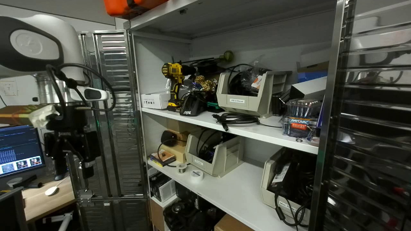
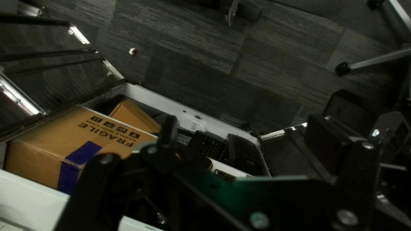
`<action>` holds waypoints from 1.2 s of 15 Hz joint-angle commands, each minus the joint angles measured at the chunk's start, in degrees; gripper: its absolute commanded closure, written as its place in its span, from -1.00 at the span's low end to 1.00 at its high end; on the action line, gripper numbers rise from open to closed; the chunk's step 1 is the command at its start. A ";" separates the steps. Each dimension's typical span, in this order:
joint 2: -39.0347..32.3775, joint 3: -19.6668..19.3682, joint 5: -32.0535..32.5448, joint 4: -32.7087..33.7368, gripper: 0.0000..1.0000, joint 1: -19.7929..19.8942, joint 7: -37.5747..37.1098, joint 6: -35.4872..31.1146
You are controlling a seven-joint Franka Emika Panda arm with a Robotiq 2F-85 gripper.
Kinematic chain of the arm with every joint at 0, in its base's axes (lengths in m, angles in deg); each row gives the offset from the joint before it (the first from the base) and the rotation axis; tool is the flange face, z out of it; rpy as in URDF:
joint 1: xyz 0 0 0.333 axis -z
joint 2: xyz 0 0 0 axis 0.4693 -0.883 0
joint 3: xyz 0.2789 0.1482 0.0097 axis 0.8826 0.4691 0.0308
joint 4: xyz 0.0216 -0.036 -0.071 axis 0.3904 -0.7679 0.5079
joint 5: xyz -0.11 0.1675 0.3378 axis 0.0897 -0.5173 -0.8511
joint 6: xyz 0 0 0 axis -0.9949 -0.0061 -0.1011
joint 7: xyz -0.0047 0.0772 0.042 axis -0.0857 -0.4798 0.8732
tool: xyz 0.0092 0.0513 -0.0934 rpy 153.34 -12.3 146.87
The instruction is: Pick up the black cable and put it in the box.
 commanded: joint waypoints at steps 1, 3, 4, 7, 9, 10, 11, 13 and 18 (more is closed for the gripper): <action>-4.98 -1.54 7.88 5.86 -1.00 1.08 5.55 -0.47; -8.35 -3.18 12.17 9.47 -1.00 1.39 10.78 -0.52; -10.07 -4.01 13.93 11.22 -1.00 1.54 13.40 -1.04; -16.58 -7.65 15.38 17.22 -1.00 1.61 25.29 -4.52; -20.28 -9.49 14.27 21.11 -1.00 1.81 33.64 -5.58; -21.88 -10.09 14.21 23.07 -1.00 2.02 37.63 -5.71; -23.61 -10.56 14.85 25.39 -1.00 2.41 41.51 -5.29; -26.38 -10.98 15.53 29.85 -1.00 3.20 47.00 -3.93; -30.07 -11.07 18.44 39.83 -1.00 5.25 54.94 -0.72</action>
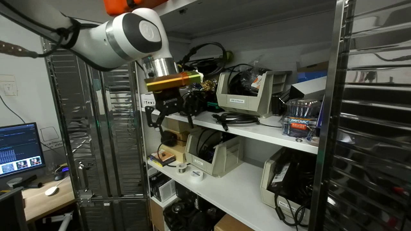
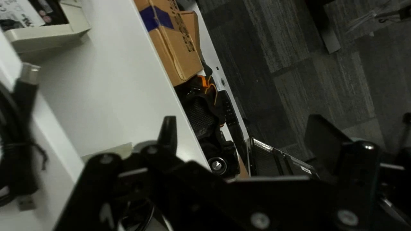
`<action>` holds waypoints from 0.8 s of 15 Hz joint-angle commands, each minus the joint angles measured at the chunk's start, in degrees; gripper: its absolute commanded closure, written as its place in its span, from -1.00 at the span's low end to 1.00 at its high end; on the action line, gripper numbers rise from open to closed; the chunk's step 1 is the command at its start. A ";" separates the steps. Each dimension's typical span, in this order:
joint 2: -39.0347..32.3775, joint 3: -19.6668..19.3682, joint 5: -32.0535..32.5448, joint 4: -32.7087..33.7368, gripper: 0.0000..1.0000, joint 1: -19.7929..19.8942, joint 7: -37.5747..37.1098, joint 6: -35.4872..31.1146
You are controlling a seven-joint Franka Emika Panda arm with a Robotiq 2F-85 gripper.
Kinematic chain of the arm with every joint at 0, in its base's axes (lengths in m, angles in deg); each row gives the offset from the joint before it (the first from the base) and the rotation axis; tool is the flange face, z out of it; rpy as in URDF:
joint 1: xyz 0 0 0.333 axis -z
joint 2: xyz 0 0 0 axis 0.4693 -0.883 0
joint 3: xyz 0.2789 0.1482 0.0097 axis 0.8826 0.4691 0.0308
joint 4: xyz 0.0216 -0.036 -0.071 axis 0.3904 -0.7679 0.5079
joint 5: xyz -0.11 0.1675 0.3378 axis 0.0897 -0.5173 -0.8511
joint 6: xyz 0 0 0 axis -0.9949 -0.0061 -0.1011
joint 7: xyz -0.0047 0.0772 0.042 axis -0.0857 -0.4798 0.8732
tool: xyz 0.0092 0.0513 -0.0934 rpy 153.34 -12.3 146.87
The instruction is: Pick up the black cable and put it in the box.
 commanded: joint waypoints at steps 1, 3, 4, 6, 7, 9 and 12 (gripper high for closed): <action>-3.97 -0.20 2.69 9.51 -1.00 1.18 4.75 3.68; -6.40 -0.53 3.50 13.51 -1.00 1.94 5.85 4.34; -8.06 -0.67 3.66 15.83 -1.00 2.32 6.47 5.09; -11.79 -0.97 3.94 20.40 -1.00 2.92 7.47 6.44; -13.99 -1.10 3.99 22.86 -1.00 3.13 7.82 6.99; -18.12 -1.21 4.57 27.63 -1.00 3.28 8.00 8.19; -23.12 -1.28 5.71 34.37 -1.00 2.81 7.83 9.55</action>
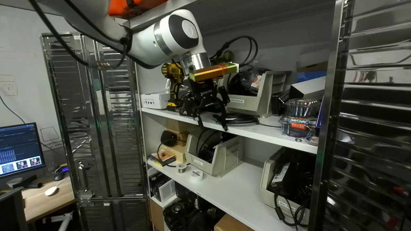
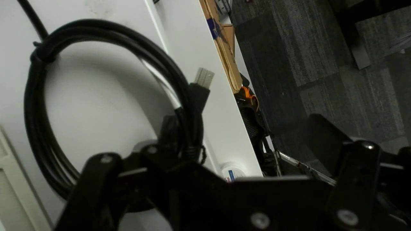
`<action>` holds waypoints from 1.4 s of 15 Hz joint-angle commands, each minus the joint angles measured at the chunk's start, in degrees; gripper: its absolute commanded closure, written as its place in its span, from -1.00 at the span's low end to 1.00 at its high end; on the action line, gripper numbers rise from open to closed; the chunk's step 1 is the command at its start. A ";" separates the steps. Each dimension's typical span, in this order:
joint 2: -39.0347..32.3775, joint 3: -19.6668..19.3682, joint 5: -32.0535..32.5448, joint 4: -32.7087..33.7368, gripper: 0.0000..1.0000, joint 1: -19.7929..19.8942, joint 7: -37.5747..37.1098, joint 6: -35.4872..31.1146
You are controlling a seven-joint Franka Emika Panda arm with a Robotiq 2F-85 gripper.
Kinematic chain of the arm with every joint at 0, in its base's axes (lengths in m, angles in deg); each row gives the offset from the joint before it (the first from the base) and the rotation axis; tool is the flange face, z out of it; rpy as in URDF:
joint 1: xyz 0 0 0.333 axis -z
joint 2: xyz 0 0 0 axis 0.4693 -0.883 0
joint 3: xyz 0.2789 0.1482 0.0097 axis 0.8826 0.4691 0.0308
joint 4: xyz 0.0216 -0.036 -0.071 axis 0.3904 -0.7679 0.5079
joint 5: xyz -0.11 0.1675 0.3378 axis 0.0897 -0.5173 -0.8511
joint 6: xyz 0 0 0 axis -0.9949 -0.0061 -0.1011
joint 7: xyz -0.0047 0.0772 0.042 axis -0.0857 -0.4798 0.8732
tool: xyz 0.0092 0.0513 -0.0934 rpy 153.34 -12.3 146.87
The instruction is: Pick up the black cable and put it in the box.
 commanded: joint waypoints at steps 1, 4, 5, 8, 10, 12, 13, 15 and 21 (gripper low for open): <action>-7.08 -0.17 2.08 11.70 -1.00 -0.94 1.44 3.61; -9.25 -0.25 2.89 15.90 -1.00 -1.55 2.43 5.37; -9.41 -0.17 2.73 16.53 -0.50 -1.61 3.11 6.64; -9.99 -0.32 2.96 17.91 -0.17 -1.95 4.60 9.46; -10.25 -0.49 3.32 18.21 0.15 -2.10 4.94 11.03; -10.18 -0.60 3.92 17.68 0.46 -2.17 4.70 11.23; -10.08 -0.68 4.41 17.21 0.60 -2.22 4.44 11.03; -10.17 -0.83 5.46 16.52 0.76 -2.31 4.07 10.25; -6.68 -0.34 8.73 11.54 0.72 -3.98 -2.06 8.70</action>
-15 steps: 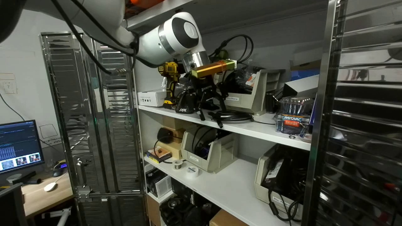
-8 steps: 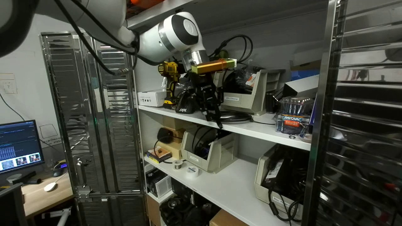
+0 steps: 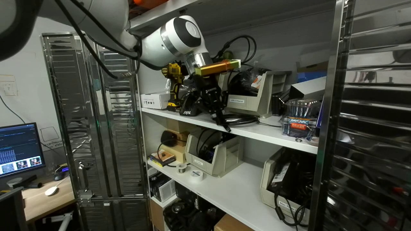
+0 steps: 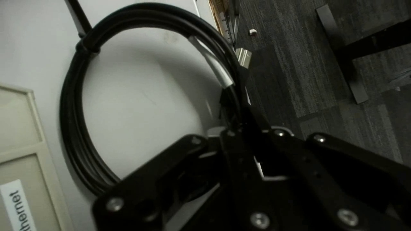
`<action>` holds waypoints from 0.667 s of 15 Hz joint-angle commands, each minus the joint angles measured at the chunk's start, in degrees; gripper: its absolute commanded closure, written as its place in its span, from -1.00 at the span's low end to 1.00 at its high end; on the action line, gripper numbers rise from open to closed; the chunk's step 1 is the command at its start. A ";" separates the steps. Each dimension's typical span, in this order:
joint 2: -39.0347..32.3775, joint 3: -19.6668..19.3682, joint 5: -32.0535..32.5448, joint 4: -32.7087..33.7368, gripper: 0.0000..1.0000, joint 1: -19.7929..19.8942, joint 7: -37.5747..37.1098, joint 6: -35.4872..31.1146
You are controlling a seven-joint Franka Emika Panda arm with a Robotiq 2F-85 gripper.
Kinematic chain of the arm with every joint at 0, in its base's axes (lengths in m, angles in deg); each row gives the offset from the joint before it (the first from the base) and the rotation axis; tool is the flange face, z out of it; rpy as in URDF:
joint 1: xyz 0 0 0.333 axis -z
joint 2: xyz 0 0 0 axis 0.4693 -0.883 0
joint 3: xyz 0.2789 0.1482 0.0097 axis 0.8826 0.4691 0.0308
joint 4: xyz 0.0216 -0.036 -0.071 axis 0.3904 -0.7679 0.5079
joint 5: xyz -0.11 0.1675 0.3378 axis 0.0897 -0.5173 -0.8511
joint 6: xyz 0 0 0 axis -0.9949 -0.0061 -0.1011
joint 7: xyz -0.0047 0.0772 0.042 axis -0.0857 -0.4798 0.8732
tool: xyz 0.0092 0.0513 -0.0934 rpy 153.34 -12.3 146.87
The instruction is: Pick up the black cable and put it in the box.
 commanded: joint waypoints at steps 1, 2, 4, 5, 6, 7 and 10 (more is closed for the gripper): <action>4.05 -0.20 3.21 -5.21 0.71 -2.66 -6.65 -1.52; 6.65 0.01 4.06 -8.89 0.72 -3.80 -10.29 -2.29; 11.24 0.70 5.49 -15.49 0.70 -6.04 -17.88 -3.37; 13.06 0.99 6.06 -18.04 0.71 -7.12 -21.56 -3.69; 15.03 1.68 7.13 -20.54 0.71 -7.99 -26.10 -4.66; 17.28 2.34 8.30 -23.40 0.71 -8.88 -30.74 -5.60; 24.38 4.67 8.14 -31.17 0.71 -9.99 -43.40 -5.93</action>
